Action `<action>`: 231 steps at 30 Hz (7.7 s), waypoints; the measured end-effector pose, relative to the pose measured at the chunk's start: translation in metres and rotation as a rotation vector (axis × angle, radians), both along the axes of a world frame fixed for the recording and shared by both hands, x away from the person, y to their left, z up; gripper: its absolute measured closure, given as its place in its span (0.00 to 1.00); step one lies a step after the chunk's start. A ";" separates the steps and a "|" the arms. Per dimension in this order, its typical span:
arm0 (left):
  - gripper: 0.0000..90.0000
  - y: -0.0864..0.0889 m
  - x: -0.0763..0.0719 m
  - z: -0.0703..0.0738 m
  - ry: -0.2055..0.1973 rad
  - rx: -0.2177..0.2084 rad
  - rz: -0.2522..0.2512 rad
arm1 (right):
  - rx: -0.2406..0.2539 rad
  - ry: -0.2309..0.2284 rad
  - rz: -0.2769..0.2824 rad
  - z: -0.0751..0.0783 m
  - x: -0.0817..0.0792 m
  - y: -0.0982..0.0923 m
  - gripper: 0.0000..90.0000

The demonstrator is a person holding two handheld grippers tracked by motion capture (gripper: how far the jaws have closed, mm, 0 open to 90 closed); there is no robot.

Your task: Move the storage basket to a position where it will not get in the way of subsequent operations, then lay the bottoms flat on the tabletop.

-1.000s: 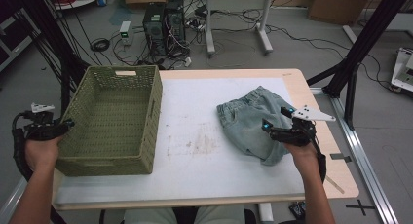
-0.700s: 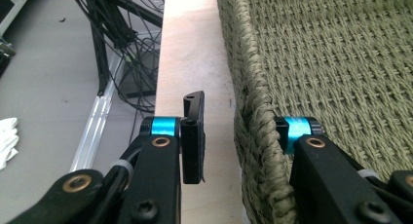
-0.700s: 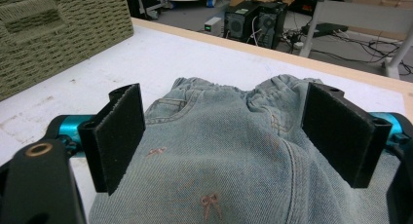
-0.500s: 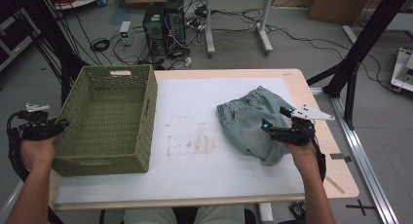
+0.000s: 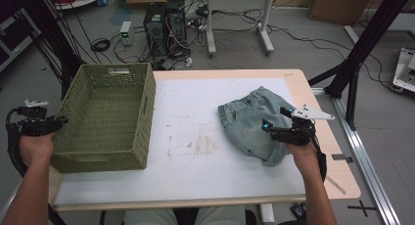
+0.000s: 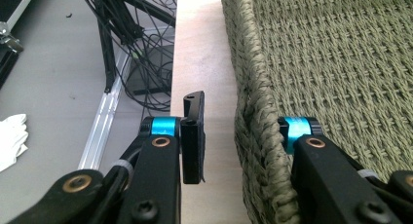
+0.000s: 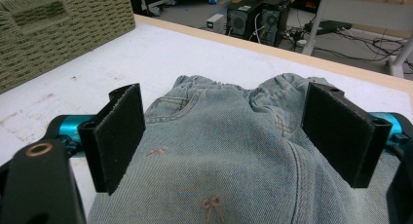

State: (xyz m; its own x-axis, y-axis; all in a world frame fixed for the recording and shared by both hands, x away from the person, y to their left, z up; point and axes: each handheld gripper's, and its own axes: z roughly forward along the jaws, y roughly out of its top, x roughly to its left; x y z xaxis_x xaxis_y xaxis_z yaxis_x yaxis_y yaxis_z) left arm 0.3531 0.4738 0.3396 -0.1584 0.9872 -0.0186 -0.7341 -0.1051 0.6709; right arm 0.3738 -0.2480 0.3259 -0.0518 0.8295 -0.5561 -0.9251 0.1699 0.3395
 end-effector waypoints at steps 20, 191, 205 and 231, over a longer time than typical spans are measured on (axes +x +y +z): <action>0.76 0.009 0.001 0.004 -0.007 0.006 -0.029 | 0.004 0.007 -0.002 0.000 0.001 0.001 0.18; 0.31 -0.406 0.084 0.040 -0.090 0.833 -0.399 | 0.017 0.171 -0.045 0.015 0.032 -0.033 0.39; 0.90 -0.424 0.089 0.039 0.050 0.796 -0.262 | 0.088 0.228 -0.140 0.022 0.045 -0.035 0.48; 0.92 -0.304 0.064 0.033 -0.149 0.556 -0.366 | -0.077 0.340 -0.295 0.029 0.067 0.002 0.96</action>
